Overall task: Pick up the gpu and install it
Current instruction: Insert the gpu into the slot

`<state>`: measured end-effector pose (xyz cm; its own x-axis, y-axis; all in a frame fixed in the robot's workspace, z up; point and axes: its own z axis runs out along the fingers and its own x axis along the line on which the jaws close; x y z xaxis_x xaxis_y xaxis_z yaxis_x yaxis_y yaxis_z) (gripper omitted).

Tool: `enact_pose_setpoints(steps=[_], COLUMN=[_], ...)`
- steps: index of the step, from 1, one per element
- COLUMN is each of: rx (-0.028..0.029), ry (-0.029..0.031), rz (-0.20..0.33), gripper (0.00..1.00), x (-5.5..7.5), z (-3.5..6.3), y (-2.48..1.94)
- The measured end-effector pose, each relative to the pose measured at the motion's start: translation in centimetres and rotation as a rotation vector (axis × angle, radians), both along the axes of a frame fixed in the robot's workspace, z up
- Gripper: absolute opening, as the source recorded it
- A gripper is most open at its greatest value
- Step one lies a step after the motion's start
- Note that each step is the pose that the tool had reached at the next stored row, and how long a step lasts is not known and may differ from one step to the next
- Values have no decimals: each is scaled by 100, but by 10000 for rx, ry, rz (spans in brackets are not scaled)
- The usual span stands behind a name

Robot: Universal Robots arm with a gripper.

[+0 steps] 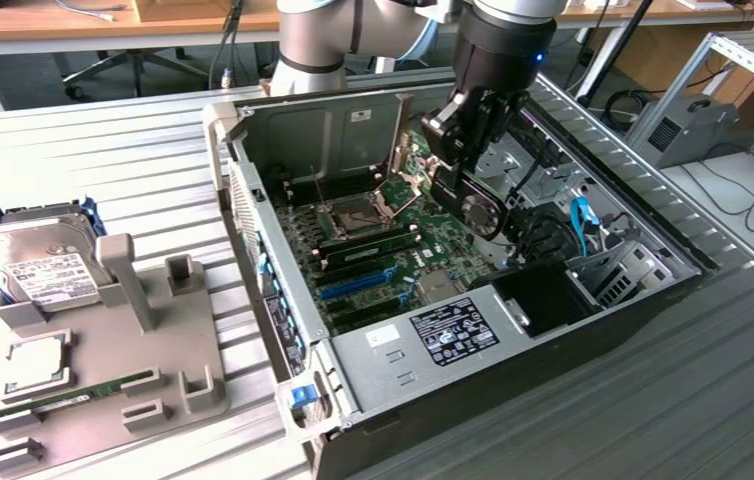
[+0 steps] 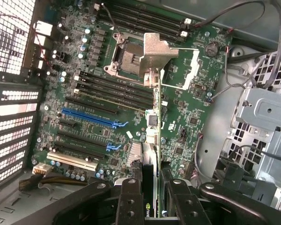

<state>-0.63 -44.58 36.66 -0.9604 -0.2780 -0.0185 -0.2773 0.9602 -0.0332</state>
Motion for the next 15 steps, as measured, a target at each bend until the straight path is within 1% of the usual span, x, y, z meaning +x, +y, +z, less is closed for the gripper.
enact_pose_setpoints(steps=[15], rx=[-1], ry=[0], rz=[203], gripper=[26], x=[0], z=[0], y=[0])
